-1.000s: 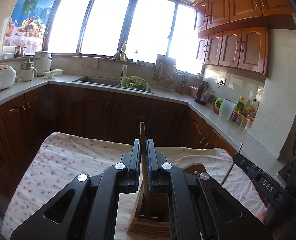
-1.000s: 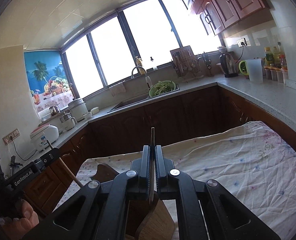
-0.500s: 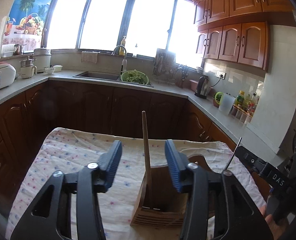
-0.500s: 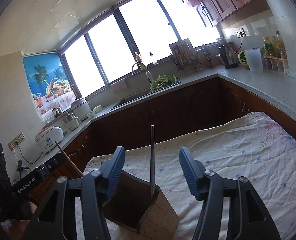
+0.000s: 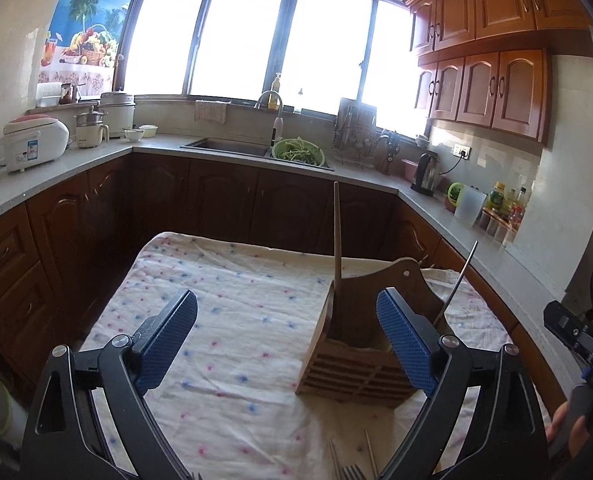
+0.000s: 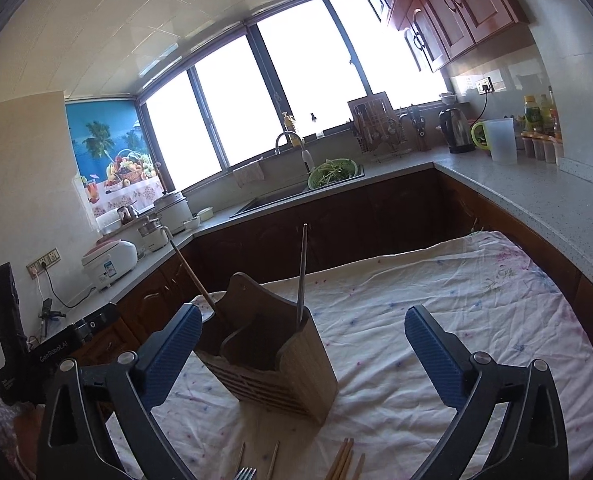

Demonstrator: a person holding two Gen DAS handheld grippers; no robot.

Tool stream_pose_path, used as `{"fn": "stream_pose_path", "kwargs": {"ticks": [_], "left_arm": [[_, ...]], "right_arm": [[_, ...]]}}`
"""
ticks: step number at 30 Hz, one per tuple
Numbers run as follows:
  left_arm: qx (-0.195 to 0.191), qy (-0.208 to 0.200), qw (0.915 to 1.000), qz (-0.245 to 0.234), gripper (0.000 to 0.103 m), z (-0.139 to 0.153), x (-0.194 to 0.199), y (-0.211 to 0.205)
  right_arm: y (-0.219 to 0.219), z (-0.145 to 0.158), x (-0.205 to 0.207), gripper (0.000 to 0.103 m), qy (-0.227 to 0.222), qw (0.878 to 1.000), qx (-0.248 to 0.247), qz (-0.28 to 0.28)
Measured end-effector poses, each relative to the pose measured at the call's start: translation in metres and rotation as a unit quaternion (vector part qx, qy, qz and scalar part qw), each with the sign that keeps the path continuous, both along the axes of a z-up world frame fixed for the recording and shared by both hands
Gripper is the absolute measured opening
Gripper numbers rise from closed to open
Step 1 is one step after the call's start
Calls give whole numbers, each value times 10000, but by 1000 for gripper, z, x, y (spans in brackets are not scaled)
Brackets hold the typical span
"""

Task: Organize utensils
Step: 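Withdraw both grippers from the holder back toward the utensils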

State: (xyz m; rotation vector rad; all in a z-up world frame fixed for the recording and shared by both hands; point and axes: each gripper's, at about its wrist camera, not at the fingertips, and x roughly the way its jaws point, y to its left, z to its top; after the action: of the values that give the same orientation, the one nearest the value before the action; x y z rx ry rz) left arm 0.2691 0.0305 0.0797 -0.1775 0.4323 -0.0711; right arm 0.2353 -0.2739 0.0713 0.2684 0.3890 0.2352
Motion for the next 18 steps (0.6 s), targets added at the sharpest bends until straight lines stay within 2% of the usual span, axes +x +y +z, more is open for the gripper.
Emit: {"fn": "stream_pose_path", "kwargs": {"ticks": [8, 18], "left_arm": [[-35, 455, 9987, -214, 93, -24, -30, -5], [-129, 914, 9951, -357, 93, -62, -58, -14]], "right_arm": [[-22, -16, -47, 102, 190, 9995, -145, -195], [-52, -52, -83, 102, 768, 9952, -39, -599]]}}
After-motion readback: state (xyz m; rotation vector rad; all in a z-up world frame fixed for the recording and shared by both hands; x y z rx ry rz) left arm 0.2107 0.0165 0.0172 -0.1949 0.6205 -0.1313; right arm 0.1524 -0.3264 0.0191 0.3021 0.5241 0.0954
